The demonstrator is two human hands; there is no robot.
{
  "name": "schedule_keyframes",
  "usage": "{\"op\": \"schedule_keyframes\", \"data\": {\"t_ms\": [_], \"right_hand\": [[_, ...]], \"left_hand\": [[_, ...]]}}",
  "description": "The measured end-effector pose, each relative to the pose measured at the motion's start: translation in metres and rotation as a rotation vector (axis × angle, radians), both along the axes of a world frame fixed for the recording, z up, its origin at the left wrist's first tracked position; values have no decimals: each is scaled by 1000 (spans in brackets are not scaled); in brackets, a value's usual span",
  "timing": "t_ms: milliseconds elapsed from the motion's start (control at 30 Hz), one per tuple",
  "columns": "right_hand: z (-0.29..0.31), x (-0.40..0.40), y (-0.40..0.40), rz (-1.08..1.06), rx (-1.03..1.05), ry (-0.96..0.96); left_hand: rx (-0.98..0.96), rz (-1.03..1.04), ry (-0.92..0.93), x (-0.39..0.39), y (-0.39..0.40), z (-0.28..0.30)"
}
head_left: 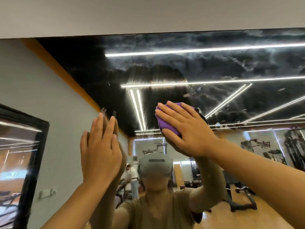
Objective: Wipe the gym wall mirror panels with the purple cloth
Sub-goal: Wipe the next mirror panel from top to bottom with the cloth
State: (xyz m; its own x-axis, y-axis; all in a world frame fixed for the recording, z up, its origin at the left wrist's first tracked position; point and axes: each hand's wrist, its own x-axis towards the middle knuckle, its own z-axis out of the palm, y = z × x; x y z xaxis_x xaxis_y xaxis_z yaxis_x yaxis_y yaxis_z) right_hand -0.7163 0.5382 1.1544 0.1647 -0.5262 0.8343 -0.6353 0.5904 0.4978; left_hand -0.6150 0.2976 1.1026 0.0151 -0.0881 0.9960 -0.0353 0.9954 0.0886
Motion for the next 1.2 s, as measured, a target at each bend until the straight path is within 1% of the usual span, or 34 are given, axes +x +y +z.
{"op": "schedule_keyframes", "data": {"t_ms": [100,167,333,400,467,567,633,800,900,1033,1100,1200], "right_hand": [[5,-4,7,-10,52,18],[21,-4,9,-17,43,31],[102,-10,22,-51,-224,-77],[125,-15,25,-67,-272,-104],[133,-17,24,-67,-293,-125],[124,-16,22,-37,-308,-128],[101,-15,24,-24,-299,-100],[18,-20,36,-12,-164,-38],[-2,-26,46,-10,-101,-29],[13,-28,53,-20,-49,-10],[36,-27,56,-35,-97,-22],[87,-28,60,-51,-228,-96]], "left_hand": [[48,-18,-1,-4,12,-1],[56,-6,-13,-5,15,-1],[88,60,-39,-6,21,-2],[94,96,-38,-8,22,-2],[91,121,-29,-11,23,-3],[83,127,-20,-15,21,-4],[65,139,-21,-17,19,-4],[11,100,-29,-25,24,-5],[30,71,-26,-28,32,-4],[23,71,-51,-30,28,-4],[9,94,-59,-29,28,-5],[-3,125,-43,-28,33,-6]]}}
